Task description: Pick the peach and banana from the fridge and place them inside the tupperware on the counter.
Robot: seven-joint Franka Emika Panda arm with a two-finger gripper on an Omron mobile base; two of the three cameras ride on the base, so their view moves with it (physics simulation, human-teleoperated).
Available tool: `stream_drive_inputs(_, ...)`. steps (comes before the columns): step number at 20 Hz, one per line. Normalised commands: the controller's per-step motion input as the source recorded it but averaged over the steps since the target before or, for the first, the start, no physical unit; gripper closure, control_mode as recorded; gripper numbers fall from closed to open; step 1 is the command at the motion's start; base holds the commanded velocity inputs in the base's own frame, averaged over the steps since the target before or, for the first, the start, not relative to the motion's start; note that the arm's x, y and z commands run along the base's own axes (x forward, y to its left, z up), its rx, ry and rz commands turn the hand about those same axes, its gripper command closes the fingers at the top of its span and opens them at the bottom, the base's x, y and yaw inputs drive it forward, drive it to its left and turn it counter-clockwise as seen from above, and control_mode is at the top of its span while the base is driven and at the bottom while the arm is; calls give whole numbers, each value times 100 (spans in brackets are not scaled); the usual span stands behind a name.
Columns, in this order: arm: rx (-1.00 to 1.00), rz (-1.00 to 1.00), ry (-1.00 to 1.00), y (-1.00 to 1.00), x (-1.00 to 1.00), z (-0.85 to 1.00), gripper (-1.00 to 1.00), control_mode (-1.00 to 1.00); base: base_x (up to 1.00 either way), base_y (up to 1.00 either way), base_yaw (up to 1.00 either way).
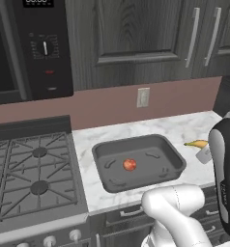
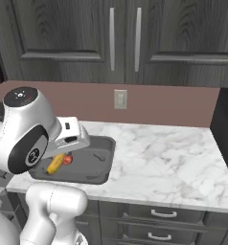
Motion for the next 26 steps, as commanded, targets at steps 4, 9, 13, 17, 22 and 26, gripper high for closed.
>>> stream_drive_inputs(4,0,0,0,0,0,0,100,100,71,21,0)
stream_drive_inputs(9,0,0,0,0,0,0,100,100,35,28,0)
stream_drive_inputs(13,0,0,0,0,0,0,100,100,17,31,0)
stream_drive_inputs(17,0,0,0,0,0,0,100,100,20,28,0)
stream_drive_inputs(22,0,0,0,0,0,0,100,100,21,27,0)
stream_drive_inputs(26,0,0,0,0,0,0,100,100,25,26,0)
